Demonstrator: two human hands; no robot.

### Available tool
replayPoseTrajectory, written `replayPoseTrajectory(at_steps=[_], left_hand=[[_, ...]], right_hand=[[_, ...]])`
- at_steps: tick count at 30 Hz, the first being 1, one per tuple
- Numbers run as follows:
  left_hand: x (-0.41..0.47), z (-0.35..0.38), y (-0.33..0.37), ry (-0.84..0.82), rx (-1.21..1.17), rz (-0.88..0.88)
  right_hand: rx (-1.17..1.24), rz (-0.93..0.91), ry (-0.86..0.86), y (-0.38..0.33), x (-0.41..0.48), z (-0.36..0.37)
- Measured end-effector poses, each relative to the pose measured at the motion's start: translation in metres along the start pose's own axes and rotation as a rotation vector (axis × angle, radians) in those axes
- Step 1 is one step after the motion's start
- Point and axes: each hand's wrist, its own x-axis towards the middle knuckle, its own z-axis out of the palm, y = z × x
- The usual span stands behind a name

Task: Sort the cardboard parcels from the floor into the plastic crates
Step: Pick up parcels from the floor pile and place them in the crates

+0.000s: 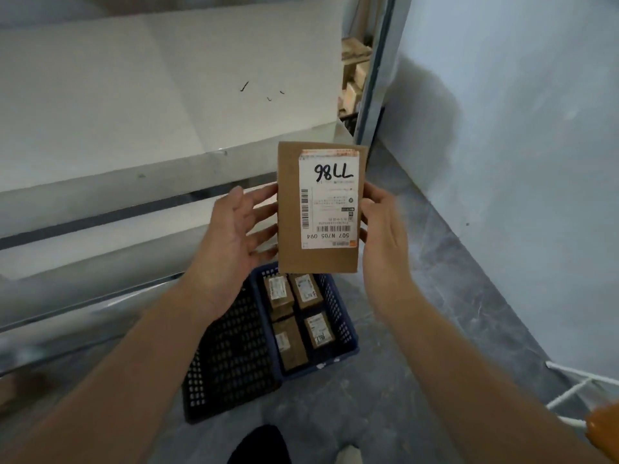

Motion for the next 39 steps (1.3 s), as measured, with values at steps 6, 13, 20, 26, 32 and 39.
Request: replayPoseTrajectory(at_steps=[6,13,20,26,32,39], left_hand=[[0.051,-0.003,-0.022,0.097,-0.056,-0.05],[0.138,0.015,-0.07,0.168,-0.037,-0.151],[0.212,0.029,-0.145,0.326,-0.018,-0.253],[0.288,0.048,-0.251,0.432,0.011,-0.337],[0.349,0.052,-0.344,0.541,-0.053,-0.447],[0.387,0.03,-0.424,0.577,-0.033,-0.508]], right_hand=[[-0.063,0.073,-0.132,0.027,0.059,0.001],[-0.084,0.145,-0.066,0.085,0.136,-0.008],[-0.097,0.25,-0.113,0.183,0.204,-0.029],[-0.12,0.393,-0.142,0.303,0.275,-0.061],[-0.187,0.533,-0.28,0.394,0.339,-0.086],[-0.229,0.587,-0.389,0.483,0.356,-0.088]])
